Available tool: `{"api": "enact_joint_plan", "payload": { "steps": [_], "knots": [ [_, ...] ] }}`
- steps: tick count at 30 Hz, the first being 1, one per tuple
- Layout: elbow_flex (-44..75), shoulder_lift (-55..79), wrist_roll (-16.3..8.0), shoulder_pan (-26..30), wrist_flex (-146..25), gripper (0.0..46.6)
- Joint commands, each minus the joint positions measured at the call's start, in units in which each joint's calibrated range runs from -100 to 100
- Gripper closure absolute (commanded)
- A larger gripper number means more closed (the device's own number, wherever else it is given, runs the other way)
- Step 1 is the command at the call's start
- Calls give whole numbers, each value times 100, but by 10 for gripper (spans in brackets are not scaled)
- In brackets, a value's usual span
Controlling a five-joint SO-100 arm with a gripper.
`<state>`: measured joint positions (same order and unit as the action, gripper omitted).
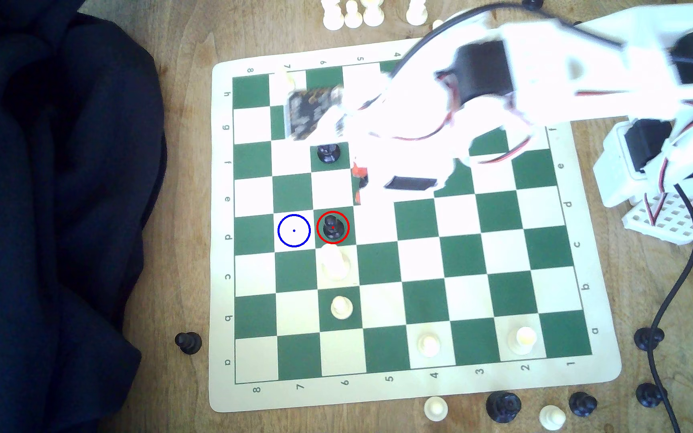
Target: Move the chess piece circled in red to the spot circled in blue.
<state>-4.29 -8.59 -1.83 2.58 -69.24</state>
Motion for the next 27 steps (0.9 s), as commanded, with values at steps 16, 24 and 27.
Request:
{"api": "enact_joint_plan", "payload": {
  "steps": [16, 24, 27],
  "knots": [
    [2152, 1962, -518, -223, 274, 331],
    [2505, 2387, -742, -262, -21, 316],
    [2524, 2574, -733, -309, -4, 316]
  ]
}}
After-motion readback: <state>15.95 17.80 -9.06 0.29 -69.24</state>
